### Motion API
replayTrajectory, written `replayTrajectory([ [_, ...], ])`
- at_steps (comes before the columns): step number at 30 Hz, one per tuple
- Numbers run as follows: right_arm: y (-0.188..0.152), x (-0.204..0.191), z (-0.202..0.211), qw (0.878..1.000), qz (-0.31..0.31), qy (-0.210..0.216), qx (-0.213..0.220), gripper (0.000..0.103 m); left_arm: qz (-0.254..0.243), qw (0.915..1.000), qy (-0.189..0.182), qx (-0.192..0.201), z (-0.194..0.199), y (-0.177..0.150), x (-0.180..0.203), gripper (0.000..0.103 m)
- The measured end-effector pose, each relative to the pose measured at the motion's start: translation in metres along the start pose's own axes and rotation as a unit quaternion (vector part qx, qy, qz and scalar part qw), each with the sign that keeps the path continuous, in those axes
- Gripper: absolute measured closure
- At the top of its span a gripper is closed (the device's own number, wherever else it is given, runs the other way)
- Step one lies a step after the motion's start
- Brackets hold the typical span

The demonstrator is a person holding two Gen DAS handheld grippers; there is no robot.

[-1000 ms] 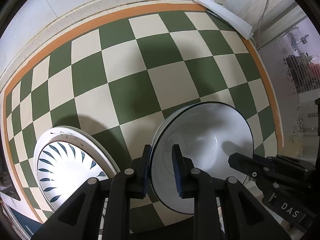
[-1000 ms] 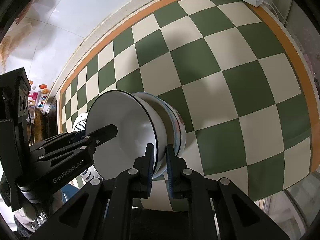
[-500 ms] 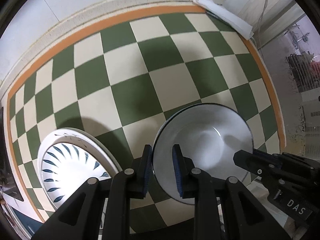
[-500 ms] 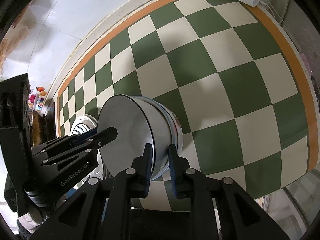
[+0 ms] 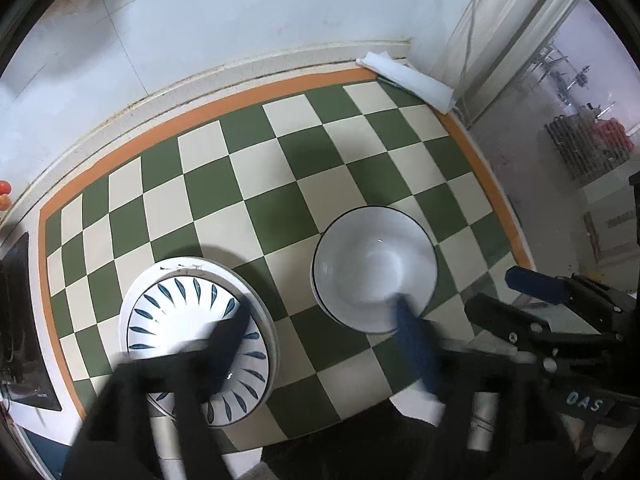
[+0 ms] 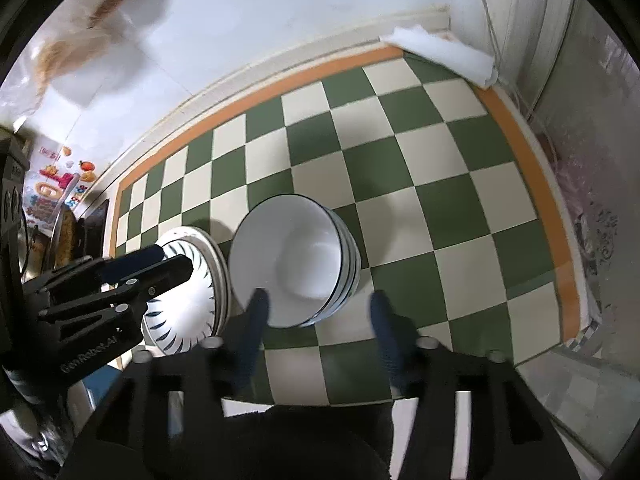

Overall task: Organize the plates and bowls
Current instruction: 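Lower the bowl stack beside the plates and open both tools, then grip the bowl stack rim again with both tools and lift it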

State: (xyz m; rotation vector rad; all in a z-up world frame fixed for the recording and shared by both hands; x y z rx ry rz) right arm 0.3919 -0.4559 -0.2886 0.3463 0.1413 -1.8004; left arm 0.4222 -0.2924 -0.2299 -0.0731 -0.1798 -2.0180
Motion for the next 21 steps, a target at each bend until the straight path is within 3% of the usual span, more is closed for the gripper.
replayTrajectory([
  [3, -0.011, -0.003, 0.013, 1.000, 0.001, 0.003, 0.006, 0.022, 0.004, 0.9998, -0.003, 0.019, 0.014, -0.006, -0.002, 0.013],
  [7, -0.024, -0.007, 0.029, 1.000, 0.001, -0.014, 0.018, 0.013, 0.010, 0.9994, -0.018, 0.028, 0.026, -0.013, -0.004, 0.010],
  [21, -0.044, -0.013, 0.080, 0.997, -0.005, -0.024, 0.073, 0.006, 0.017, 0.9974, -0.050, 0.049, 0.057, -0.034, -0.003, 0.002],
])
Point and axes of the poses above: each gripper's, at about its wrist camera, not at the fingertips, and z roughly against the way its jaws point, x to its right, y to its top, the point moved 3 cm from there along -z, roughly the way its jaws point, and after that the axes turned 9 degrees about -x, right-handed, at the moved point
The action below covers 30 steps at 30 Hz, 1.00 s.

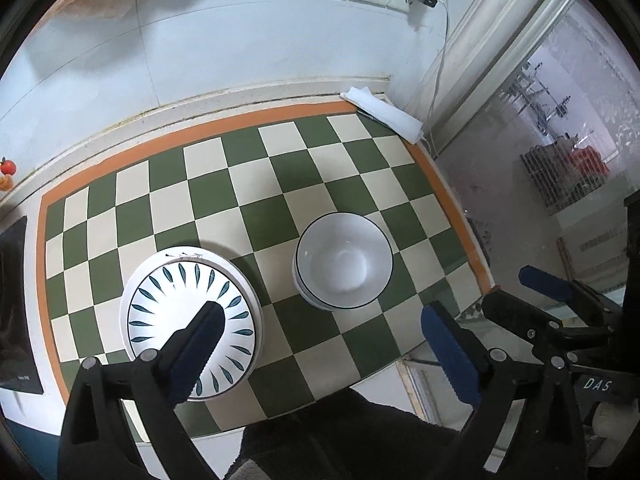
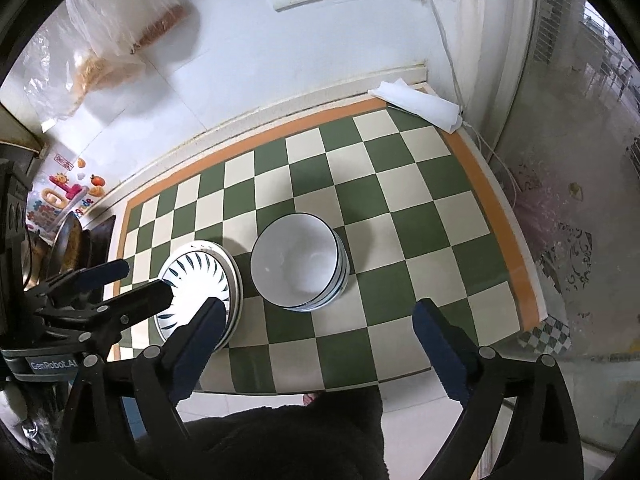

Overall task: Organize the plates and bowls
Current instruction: 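Grip the bowl stack rim again with both tools and lift it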

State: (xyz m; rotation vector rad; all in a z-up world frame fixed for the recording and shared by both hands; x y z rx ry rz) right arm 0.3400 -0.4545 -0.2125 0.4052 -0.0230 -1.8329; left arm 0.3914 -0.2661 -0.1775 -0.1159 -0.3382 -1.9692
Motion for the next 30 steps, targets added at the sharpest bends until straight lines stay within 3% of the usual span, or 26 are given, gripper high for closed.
replayTrajectory([
  [8, 0.009, 0.010, -0.021, 1.000, -0.011, 0.019, -0.006, 0.005, 0.011, 0.9998, 0.007, -0.017, -0.033, 0.019, -0.010, 0.002],
  [12, 0.019, 0.025, -0.060, 0.997, -0.030, 0.069, -0.035, 0.005, 0.026, 0.9987, 0.015, -0.041, -0.071, 0.041, -0.024, 0.002],
  [16, 0.029, 0.041, -0.108, 0.988, -0.060, 0.127, -0.071, 0.005, 0.042, 0.9962, 0.012, -0.075, -0.107, 0.058, -0.036, 0.002],
  [21, 0.035, 0.053, -0.161, 0.976, -0.086, 0.166, -0.108, 0.005, 0.067, 0.9893, -0.018, -0.128, -0.154, 0.074, -0.048, 0.002],
  [24, 0.034, 0.057, -0.191, 0.964, -0.101, 0.205, -0.135, 0.005, 0.071, 0.9842, -0.027, -0.160, -0.178, 0.079, -0.049, 0.002],
  [27, 0.033, 0.061, -0.210, 0.956, -0.114, 0.230, -0.143, 0.011, 0.076, 0.9775, -0.037, -0.193, -0.203, 0.080, -0.051, 0.004],
  [30, 0.033, 0.063, -0.230, 0.950, -0.119, 0.241, -0.161, 0.025, 0.080, 0.9703, -0.054, -0.222, -0.223, 0.076, -0.052, 0.015],
])
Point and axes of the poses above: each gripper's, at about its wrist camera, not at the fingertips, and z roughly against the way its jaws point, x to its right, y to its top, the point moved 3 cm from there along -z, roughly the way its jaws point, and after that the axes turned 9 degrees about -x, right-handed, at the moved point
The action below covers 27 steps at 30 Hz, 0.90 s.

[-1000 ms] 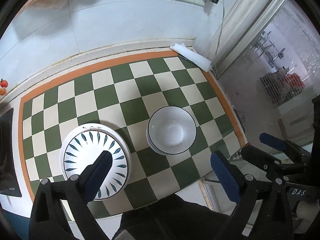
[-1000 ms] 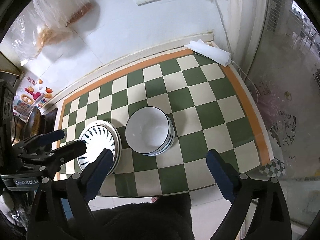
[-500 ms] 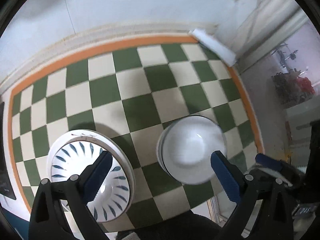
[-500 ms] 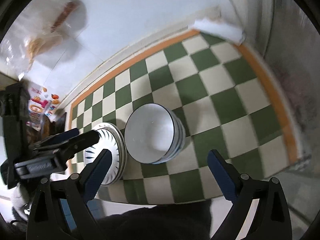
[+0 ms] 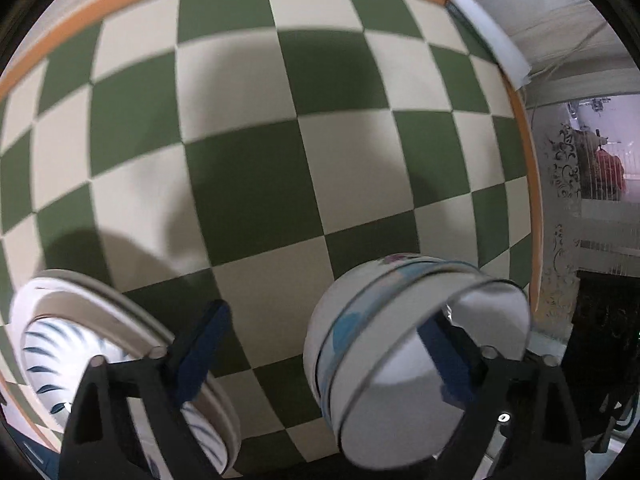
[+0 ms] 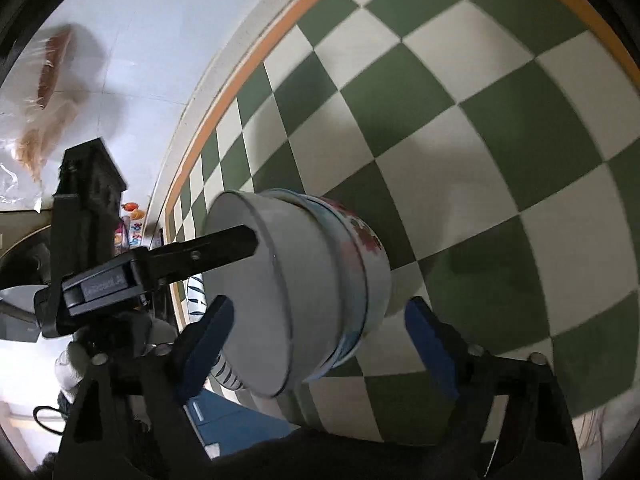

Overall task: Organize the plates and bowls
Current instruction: 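Grip the bowl stack rim again with both tools and lift it, then carry the bowl stack with both tools onto the plate stack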

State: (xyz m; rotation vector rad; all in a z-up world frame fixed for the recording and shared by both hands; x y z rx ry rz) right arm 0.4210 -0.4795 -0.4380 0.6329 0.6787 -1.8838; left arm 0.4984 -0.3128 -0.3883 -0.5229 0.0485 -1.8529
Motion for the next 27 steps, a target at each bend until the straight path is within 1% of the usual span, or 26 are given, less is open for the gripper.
replayTrajectory([
  [1, 0.002, 0.003, -0.007, 1.000, -0.003, 0.010, -0.011, 0.028, -0.001, 1.0000, -0.003, -0.007, -0.003, 0.001, -0.001, 0.022],
  [2, 0.004, 0.005, -0.012, 1.000, -0.004, 0.013, -0.016, 0.030, 0.000, 0.9997, -0.021, -0.015, -0.006, 0.001, 0.000, 0.027],
  [3, 0.006, 0.006, -0.015, 1.000, -0.005, 0.013, -0.017, 0.031, 0.002, 0.9991, -0.038, -0.021, -0.009, 0.001, 0.000, 0.029],
  [5, 0.009, 0.010, -0.023, 1.000, -0.005, 0.016, -0.025, 0.032, 0.000, 0.9984, -0.053, -0.022, -0.010, 0.001, 0.002, 0.039],
  [6, 0.011, 0.013, -0.026, 0.999, -0.009, 0.019, -0.028, 0.036, -0.006, 0.9977, -0.063, -0.023, -0.011, 0.000, 0.004, 0.042],
  [7, 0.012, 0.016, -0.029, 0.999, -0.015, 0.020, -0.030, 0.044, -0.009, 0.9972, -0.071, -0.022, -0.011, 0.001, 0.006, 0.047],
  [8, 0.013, 0.020, -0.032, 0.999, -0.020, 0.024, -0.033, 0.046, -0.012, 0.9975, -0.067, -0.018, -0.010, 0.000, 0.008, 0.047],
  [9, 0.013, 0.022, -0.033, 0.999, -0.024, 0.029, -0.032, 0.050, -0.016, 0.9979, -0.062, -0.014, -0.009, -0.001, 0.010, 0.047],
  [10, 0.014, 0.024, -0.034, 0.999, -0.026, 0.034, -0.031, 0.050, -0.016, 0.9980, -0.060, -0.011, -0.009, -0.001, 0.011, 0.047],
  [15, 0.013, 0.021, -0.038, 0.999, -0.019, 0.033, -0.032, 0.051, -0.004, 0.9982, -0.060, -0.003, -0.006, -0.002, 0.009, 0.047],
  [19, 0.012, 0.019, -0.041, 0.998, -0.020, 0.032, -0.041, 0.052, 0.009, 0.9983, -0.058, -0.001, -0.003, -0.004, 0.006, 0.048],
  [24, 0.016, 0.003, -0.040, 0.998, -0.011, 0.034, -0.055, 0.052, 0.015, 0.9984, -0.053, 0.012, 0.015, -0.012, 0.003, 0.048],
  [27, 0.020, -0.011, -0.035, 0.998, 0.003, 0.031, -0.059, 0.052, 0.021, 0.9978, -0.059, 0.023, 0.030, -0.017, 0.000, 0.048],
])
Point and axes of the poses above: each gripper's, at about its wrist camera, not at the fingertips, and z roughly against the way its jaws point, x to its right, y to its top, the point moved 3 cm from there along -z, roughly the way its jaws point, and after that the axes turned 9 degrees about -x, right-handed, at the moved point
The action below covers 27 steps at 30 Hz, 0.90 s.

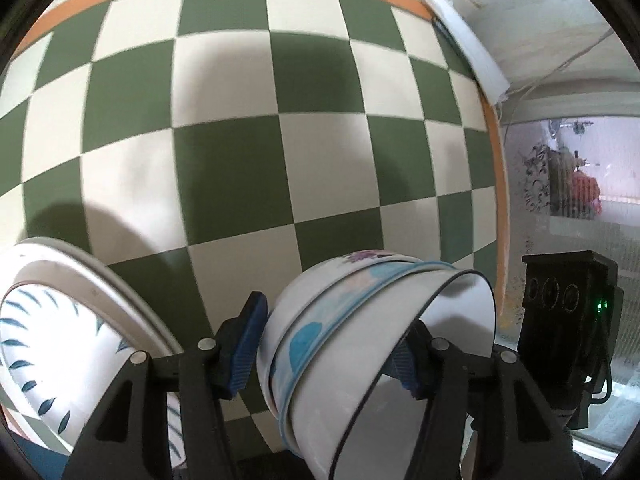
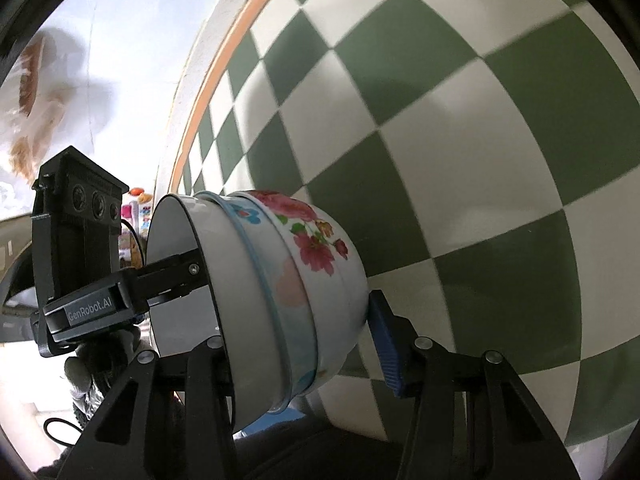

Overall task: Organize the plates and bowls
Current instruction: 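Carry the bowl stack with both tools onto the plate stack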

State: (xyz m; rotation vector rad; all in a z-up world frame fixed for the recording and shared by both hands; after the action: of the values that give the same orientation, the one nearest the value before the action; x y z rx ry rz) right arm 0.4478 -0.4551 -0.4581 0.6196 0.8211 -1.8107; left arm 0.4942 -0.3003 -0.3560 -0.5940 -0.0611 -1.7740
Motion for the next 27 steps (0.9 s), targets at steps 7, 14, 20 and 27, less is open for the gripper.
replayTrajectory([
  [7, 0.005, -0.051, -0.002, 0.999, 0.034, -0.007, -0.006, 0.052, 0.005, 0.9993, -0.005, 0.035, 0.046, -0.012, -0.013, 0.048],
  [14, -0.004, -0.105, -0.020, 0.997, 0.073, -0.020, -0.009, 0.052, 0.021, 0.9976, -0.010, 0.065, 0.088, -0.031, -0.052, 0.048],
  [20, -0.012, -0.134, -0.053, 0.995, 0.093, -0.018, -0.029, 0.053, 0.047, 0.9961, -0.006, 0.075, 0.104, -0.047, -0.097, 0.048],
  [27, -0.014, -0.154, -0.100, 0.992, 0.105, -0.030, -0.056, 0.053, 0.081, 0.9938, -0.016, 0.074, 0.097, -0.058, -0.144, 0.048],
])
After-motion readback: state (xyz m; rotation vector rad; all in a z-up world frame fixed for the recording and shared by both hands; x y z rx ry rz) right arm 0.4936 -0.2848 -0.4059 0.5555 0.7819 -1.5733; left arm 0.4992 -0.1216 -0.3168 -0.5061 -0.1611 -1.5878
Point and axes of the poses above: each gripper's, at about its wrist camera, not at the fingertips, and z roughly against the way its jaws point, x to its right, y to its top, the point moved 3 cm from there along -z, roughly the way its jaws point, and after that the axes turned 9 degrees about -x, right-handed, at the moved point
